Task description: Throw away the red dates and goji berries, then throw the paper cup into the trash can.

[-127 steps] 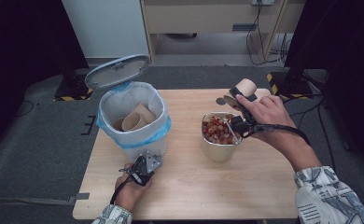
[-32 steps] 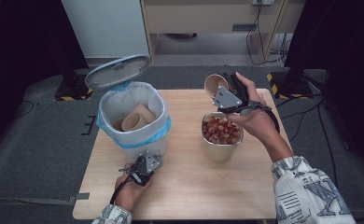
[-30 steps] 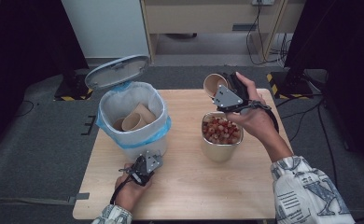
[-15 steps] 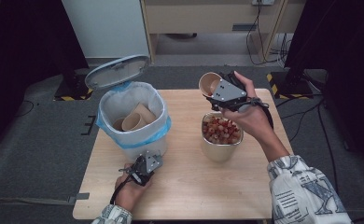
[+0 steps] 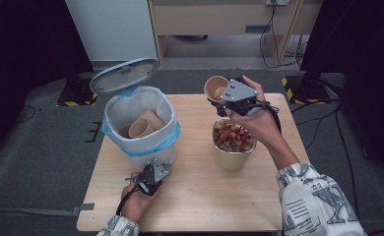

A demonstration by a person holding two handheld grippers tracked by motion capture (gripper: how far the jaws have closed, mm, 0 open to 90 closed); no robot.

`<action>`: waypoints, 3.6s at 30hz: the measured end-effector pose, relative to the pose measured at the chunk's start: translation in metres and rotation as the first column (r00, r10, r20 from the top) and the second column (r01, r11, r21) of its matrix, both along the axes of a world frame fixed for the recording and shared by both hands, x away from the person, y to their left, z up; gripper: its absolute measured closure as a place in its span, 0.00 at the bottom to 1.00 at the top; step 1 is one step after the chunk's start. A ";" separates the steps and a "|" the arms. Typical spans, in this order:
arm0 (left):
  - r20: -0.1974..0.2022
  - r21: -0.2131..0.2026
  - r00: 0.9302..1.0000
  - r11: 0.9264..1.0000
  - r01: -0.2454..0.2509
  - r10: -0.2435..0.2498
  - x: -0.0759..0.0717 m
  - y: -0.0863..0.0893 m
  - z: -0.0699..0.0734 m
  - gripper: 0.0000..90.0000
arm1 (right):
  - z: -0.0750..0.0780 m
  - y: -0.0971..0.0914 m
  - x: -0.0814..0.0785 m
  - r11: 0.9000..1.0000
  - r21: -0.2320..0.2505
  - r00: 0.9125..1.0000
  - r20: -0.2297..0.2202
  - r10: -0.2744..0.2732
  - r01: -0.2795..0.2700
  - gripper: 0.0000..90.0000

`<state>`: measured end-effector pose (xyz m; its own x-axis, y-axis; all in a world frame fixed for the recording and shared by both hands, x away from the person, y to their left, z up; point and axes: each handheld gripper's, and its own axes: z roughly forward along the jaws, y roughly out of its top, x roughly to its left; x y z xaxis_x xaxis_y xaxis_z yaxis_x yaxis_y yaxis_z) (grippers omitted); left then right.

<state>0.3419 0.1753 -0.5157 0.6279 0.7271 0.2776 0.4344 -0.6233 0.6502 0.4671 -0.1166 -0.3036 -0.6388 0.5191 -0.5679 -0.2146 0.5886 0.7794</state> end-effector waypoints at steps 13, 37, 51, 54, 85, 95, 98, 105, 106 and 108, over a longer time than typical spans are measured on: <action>0.001 0.000 1.000 1.000 0.000 0.000 0.000 0.000 0.000 1.00 | 0.001 0.002 0.001 1.000 0.030 1.000 -0.030 0.010 -0.009 0.32; 0.003 0.001 1.000 1.000 0.000 0.000 0.000 0.000 0.000 1.00 | 0.009 0.017 0.002 0.995 0.094 0.993 -0.114 0.040 -0.029 0.32; 0.002 0.001 1.000 1.000 0.000 0.000 0.000 0.000 0.000 1.00 | 0.015 0.023 0.005 0.991 0.123 0.987 -0.150 0.060 -0.041 0.32; 0.003 0.001 1.000 1.000 0.000 0.000 0.000 0.000 0.000 1.00 | 0.015 0.025 0.005 0.992 0.120 0.986 -0.152 0.063 -0.045 0.32; 0.006 0.001 1.000 1.000 -0.002 0.002 0.000 -0.001 0.000 1.00 | 0.028 0.055 0.000 0.983 0.155 0.977 -0.173 0.128 -0.102 0.32; 0.006 0.001 1.000 1.000 -0.003 0.003 -0.001 -0.001 -0.001 1.00 | 0.030 0.066 0.002 0.979 0.167 0.972 -0.184 0.145 -0.115 0.32; 0.006 0.001 1.000 1.000 -0.003 0.003 -0.001 -0.001 -0.001 1.00 | 0.031 0.069 0.002 0.979 0.168 0.971 -0.186 0.150 -0.119 0.32; 0.006 0.000 1.000 1.000 -0.003 0.003 -0.001 -0.001 -0.001 1.00 | 0.030 0.077 0.004 0.975 0.180 0.967 -0.197 0.163 -0.128 0.32; 0.006 0.001 1.000 1.000 -0.003 0.003 -0.001 -0.001 -0.001 1.00 | 0.030 0.078 0.004 0.975 0.181 0.966 -0.196 0.166 -0.131 0.32; 0.007 0.001 1.000 1.000 -0.004 0.004 -0.001 -0.001 -0.001 1.00 | 0.030 0.080 0.004 0.973 0.187 0.965 -0.199 0.169 -0.132 0.32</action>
